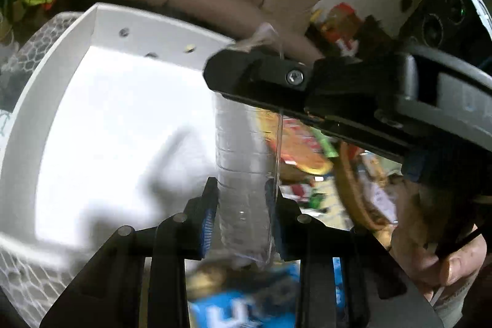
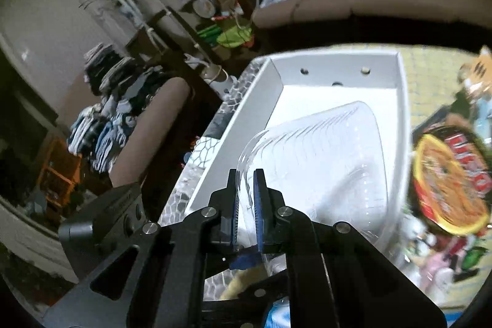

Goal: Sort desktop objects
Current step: 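Lower the clear tray into the white box and open the right gripper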

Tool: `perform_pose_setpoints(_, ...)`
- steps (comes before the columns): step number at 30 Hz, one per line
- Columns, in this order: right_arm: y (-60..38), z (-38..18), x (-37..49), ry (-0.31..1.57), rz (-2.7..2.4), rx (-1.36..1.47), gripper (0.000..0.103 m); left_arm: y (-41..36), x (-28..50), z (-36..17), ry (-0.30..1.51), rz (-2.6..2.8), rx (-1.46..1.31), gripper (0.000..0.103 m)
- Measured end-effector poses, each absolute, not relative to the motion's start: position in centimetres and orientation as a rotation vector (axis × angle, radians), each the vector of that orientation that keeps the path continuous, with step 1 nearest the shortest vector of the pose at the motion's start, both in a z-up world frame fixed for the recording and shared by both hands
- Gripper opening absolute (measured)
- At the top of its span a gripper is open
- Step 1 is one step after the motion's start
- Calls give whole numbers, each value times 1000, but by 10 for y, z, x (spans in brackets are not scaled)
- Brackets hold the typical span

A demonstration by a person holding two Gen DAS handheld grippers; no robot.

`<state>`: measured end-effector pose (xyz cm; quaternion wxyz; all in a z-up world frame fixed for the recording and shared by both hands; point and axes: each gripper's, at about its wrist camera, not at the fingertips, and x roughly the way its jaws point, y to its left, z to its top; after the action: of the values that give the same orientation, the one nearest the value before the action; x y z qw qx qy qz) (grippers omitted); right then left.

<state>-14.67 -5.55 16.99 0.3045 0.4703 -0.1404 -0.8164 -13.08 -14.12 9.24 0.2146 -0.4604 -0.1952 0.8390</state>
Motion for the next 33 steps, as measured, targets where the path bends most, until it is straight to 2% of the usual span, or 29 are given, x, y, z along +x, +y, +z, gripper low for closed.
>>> perform_pose_setpoints(3, -66, 129, -186, -444, -2137, 1326, 10, -162, -160, 72, -517, 2369, -1364, 31)
perform_pose_setpoints(4, -70, 109, -203, -481, -2115, 1384, 15, -169, -168, 67, -508, 2394, -1397, 33)
perform_pose_setpoints(5, -71, 93, -214, -511, -2097, 1439, 20, -177, -176, 62, -501, 2418, -1426, 42)
perform_pose_setpoints(6, -73, 71, -229, -549, -2065, 1530, 42, -184, -183, 59, -493, 2432, -1451, 52)
perform_pose_setpoints(7, -74, 49, -241, -584, -2019, 1625, 54, -191, -187, 58, -488, 2451, -1469, 54)
perform_pose_setpoints(10, -67, 29, -250, -574, -2031, 1658, 53, -206, -188, 61, -446, 2501, -1455, 56)
perform_pose_setpoints(16, -47, 55, -238, -388, -2089, 1572, 53, -201, -179, 62, -391, 2539, -1439, 57)
perform_pose_setpoints(21, -44, 76, -226, -118, -2208, 1624, 54, -199, -164, 72, -420, 2601, -1335, 80)
perform_pose_setpoints(26, -60, 53, -222, 124, -2215, 1739, 53, -194, -135, 75, -530, 2674, -1230, 83)
perform_pose_setpoints(30, -62, 37, -224, 266, -2236, 1831, 52, -193, -136, 72, -450, 2731, -1236, 83)
perform_pose_setpoints(32, -66, 36, -223, 344, -2237, 1852, 52, -203, -141, 73, -515, 2718, -1225, 83)
perform_pose_setpoints(33, -69, 35, -222, 370, -2235, 1862, 56, -208, -141, 75, -549, 2714, -1205, 83)
